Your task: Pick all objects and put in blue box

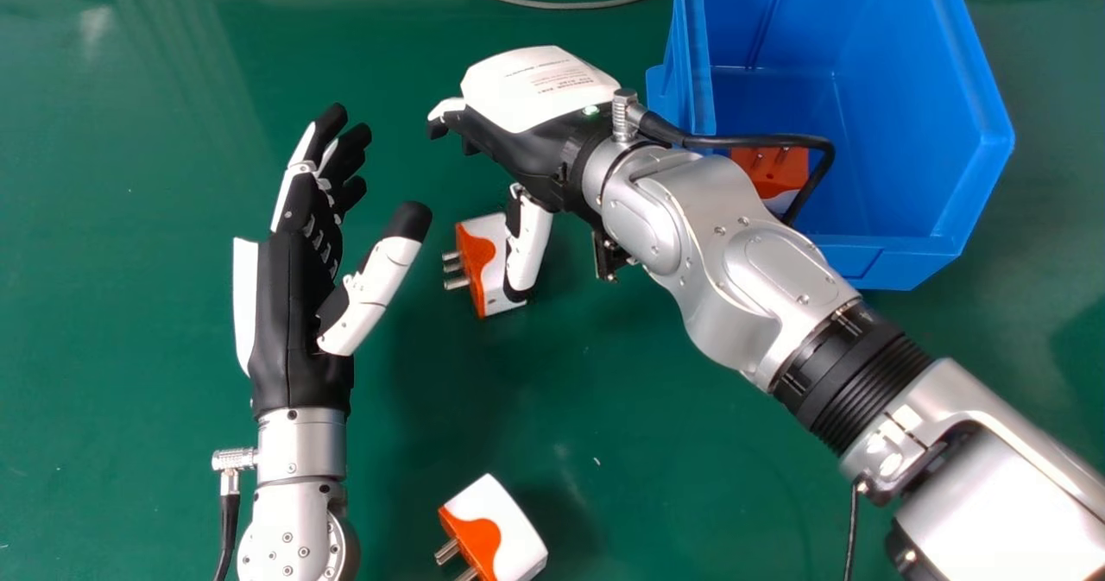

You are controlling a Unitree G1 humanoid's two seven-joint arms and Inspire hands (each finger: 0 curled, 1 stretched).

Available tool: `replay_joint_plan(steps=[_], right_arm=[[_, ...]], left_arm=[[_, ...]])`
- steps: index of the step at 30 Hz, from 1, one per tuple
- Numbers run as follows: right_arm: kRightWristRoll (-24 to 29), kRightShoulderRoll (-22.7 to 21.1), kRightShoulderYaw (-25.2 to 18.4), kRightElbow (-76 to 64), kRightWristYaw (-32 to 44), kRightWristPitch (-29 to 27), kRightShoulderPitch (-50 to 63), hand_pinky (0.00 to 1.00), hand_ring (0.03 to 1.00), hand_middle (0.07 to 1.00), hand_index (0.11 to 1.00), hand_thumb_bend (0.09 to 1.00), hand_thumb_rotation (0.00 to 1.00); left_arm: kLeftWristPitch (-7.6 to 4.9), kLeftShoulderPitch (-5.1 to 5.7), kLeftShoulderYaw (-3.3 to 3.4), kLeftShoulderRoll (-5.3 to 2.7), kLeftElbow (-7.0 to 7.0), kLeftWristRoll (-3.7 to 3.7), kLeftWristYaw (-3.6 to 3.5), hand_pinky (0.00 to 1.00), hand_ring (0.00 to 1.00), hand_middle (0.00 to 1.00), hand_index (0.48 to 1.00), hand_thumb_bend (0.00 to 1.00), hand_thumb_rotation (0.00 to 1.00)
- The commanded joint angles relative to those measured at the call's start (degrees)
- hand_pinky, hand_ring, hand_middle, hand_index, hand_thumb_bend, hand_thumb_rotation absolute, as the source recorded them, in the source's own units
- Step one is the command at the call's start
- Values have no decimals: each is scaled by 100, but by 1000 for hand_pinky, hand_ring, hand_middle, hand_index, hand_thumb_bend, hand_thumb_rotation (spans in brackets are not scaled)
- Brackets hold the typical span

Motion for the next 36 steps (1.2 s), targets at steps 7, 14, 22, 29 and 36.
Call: replay_joint_plan(steps=[7,14,22,29,36], right_arm=[[-56,57,35,234,-205,-178,-107,609,683,784,838,887,87],[-22,88,48,429,-179,-234,-176,657,741,818,853,899,89],[-4,309,111,1193,-289,-449,-337,807,897,923,915,955,94],[-28,522,238,1884,-395,-629,-508,959,979,984,969,992,105],[-18,654,264,2349,-637,-898,-607,994,997,998,973,1000,108]], left_arm=[[-33,44,-22,-4,-122,-26,-2,888,894,871,890,879,587],[-82,53,-14,9,-100,30,43,892,895,871,887,872,584],[-63,86,-14,-9,-143,27,73,887,894,870,887,876,585],[-50,103,-36,12,-177,109,164,876,888,868,886,882,595],[-59,85,-36,6,-147,140,208,880,886,866,884,869,593]])
